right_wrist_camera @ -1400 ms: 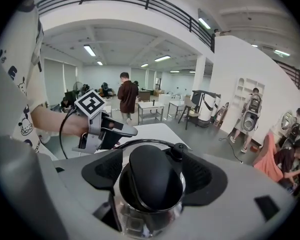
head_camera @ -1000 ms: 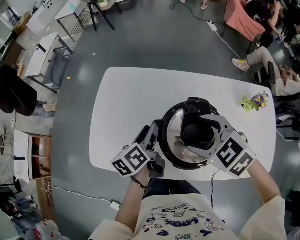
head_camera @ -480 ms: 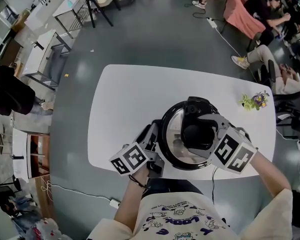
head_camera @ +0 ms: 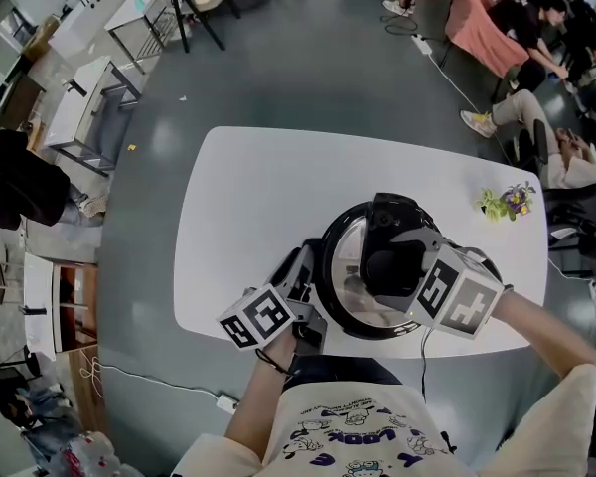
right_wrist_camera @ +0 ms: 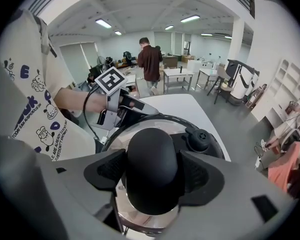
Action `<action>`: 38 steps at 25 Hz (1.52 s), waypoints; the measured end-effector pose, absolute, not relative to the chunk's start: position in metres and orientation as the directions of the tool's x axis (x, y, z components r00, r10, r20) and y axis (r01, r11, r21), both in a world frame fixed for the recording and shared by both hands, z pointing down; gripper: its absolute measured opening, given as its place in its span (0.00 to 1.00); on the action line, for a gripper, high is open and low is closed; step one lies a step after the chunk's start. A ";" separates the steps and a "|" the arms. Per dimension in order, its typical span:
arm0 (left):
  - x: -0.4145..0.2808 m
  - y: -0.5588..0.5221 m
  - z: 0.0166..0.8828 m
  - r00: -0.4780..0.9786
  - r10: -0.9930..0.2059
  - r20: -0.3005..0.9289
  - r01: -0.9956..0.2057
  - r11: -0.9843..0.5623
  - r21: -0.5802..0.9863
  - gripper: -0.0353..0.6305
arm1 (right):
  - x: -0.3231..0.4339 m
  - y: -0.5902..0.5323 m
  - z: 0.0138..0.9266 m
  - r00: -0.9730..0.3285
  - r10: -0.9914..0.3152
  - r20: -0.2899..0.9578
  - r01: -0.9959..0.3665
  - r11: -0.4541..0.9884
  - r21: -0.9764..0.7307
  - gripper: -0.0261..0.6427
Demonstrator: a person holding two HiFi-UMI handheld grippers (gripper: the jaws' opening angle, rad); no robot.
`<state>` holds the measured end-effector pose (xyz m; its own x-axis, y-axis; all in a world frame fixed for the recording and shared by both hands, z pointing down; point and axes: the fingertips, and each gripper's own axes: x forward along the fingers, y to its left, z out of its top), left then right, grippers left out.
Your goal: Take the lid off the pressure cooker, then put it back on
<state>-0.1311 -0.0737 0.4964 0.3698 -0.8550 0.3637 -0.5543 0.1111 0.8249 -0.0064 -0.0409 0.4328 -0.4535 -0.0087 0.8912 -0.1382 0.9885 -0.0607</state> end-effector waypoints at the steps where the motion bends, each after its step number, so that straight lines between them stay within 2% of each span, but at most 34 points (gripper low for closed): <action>1: -0.131 -0.073 0.497 0.369 -0.855 0.363 -0.554 0.112 0.825 0.24 | -0.006 -0.041 0.433 -0.446 0.000 0.895 -0.137 0.988 -0.068 0.55; 4: -0.130 -0.071 0.499 0.374 -0.853 0.364 -0.549 0.112 0.828 0.24 | -0.006 -0.041 0.431 -0.427 0.016 0.904 -0.121 0.990 -0.075 0.50; 13: -0.133 -0.072 0.494 0.374 -0.850 0.371 -0.568 0.106 0.816 0.24 | -0.007 -0.038 0.434 -0.320 0.060 0.946 -0.053 0.995 -0.081 0.48; 32: -0.135 -0.069 0.494 0.320 -0.869 0.377 -0.573 0.139 0.808 0.25 | -0.007 -0.039 0.434 -0.306 0.032 0.952 -0.115 0.991 -0.070 0.49; 38: -0.134 -0.067 0.495 0.313 -0.872 0.377 -0.571 0.145 0.808 0.25 | -0.007 -0.040 0.435 -0.314 0.004 0.950 -0.187 0.980 -0.066 0.49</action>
